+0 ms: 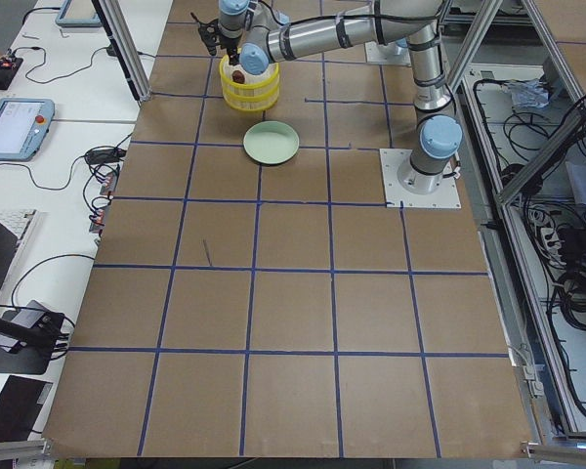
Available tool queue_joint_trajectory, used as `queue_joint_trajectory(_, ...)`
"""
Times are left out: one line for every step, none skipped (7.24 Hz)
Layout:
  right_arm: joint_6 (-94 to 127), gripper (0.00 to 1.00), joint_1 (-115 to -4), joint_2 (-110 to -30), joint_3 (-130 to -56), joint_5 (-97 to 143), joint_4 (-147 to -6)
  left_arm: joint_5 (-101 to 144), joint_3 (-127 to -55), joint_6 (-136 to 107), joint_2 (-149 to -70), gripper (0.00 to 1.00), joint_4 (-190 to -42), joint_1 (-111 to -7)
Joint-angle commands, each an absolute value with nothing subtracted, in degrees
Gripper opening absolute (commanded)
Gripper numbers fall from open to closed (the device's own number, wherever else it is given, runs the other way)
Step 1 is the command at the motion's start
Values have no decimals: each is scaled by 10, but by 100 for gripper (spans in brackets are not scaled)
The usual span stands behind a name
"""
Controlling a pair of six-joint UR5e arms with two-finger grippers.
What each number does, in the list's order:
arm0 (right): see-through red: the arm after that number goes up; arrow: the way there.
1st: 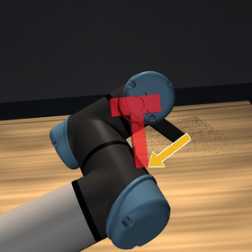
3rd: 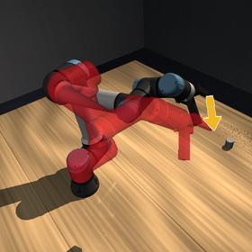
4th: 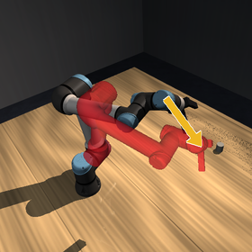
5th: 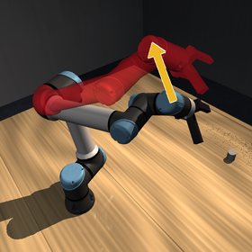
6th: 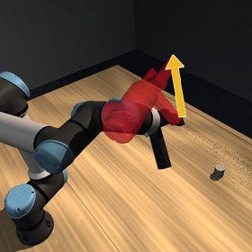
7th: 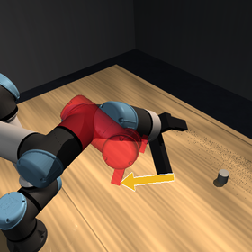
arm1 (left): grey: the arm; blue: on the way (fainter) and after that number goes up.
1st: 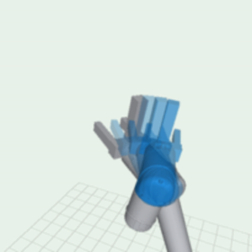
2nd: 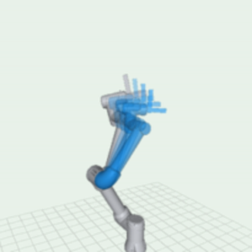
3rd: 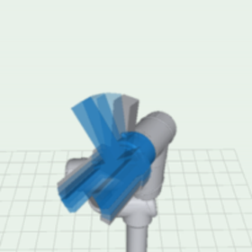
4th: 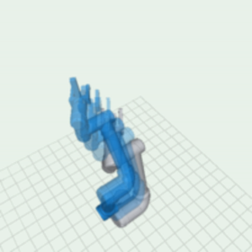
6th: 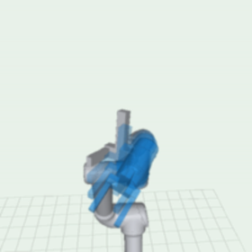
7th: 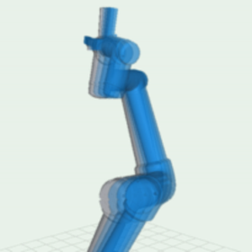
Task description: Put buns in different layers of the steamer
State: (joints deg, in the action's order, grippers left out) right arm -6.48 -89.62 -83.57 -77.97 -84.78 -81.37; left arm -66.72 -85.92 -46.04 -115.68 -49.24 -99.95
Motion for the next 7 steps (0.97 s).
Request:
queue_joint_trajectory(-59, 100, -898, -845, -799, -851, -835, -696, -874, -358, -1118, 100, -520, -991)
queue_joint_trajectory(-59, 100, -900, -844, -801, -853, -838, -781, -899, -264, -1103, 100, -546, -985)
queue_joint_trajectory(-59, 100, -898, -845, -802, -853, -837, -841, -932, -166, -1072, 100, -570, -970)
queue_joint_trajectory(-60, 100, -897, -845, -803, -853, -837, -850, -941, -101, -1031, 100, -642, -935)
queue_joint_trajectory(-60, 100, -897, -845, -804, -853, -836, -849, -933, -48, -994, 100, -746, -900)
queue_joint_trajectory(-61, 100, -897, -845, -807, -853, -835, -851, -928, -39, -942, 100, -834, -878)
queue_joint_trajectory(-61, 100, -896, -845, -809, -856, -836, -854, -924, -38, -899, 100, -901, -874)
